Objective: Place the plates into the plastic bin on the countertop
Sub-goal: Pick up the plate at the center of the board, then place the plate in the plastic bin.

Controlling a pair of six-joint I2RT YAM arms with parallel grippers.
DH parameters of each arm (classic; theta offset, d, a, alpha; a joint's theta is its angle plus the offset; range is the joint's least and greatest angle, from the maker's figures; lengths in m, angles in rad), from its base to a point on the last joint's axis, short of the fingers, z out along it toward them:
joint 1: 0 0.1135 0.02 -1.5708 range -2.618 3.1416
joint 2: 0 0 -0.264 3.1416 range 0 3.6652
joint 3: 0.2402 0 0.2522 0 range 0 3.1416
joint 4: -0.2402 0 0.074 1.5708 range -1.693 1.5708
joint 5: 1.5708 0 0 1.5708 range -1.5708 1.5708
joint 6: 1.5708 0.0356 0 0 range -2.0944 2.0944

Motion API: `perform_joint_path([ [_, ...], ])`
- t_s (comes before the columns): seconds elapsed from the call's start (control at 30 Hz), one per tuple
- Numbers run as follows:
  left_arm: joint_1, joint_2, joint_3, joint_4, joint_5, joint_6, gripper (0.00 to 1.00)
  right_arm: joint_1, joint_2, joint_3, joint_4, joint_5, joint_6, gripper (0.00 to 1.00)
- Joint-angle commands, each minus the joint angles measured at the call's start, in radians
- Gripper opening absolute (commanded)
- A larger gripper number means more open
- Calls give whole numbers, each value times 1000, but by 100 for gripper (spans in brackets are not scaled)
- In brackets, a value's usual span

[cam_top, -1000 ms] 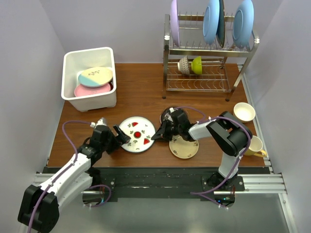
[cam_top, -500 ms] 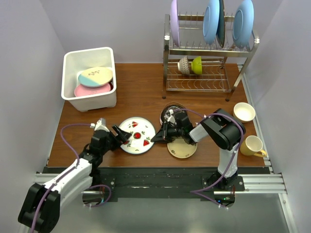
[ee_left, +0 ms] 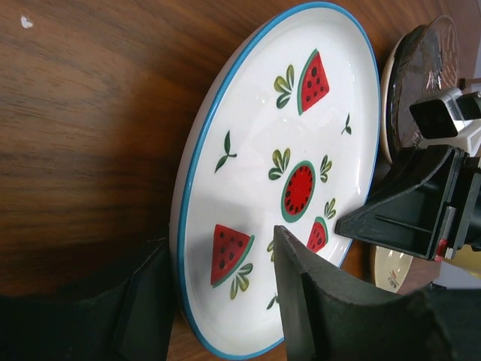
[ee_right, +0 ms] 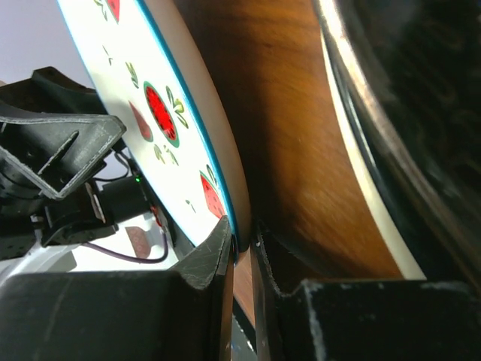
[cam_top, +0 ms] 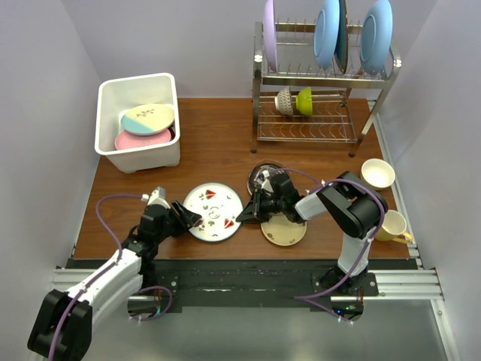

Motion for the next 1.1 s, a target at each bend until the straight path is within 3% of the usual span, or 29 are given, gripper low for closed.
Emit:
perform_joint_path([
  [0.0,-10,-18,67,-8,98,26,54,27,-34,-2,-247,80,-124,0],
  [0.23,-10,-71,91,-20,151,34,43,27,-114,24,-335,117,-168,0],
  [0.87,-11,-88,125,162,432,103,48,27,-167,-3,-241,57,-210,0],
  [1.07,-11,-53,151,143,475,135,49,27,-184,-2,-244,59,-219,0],
])
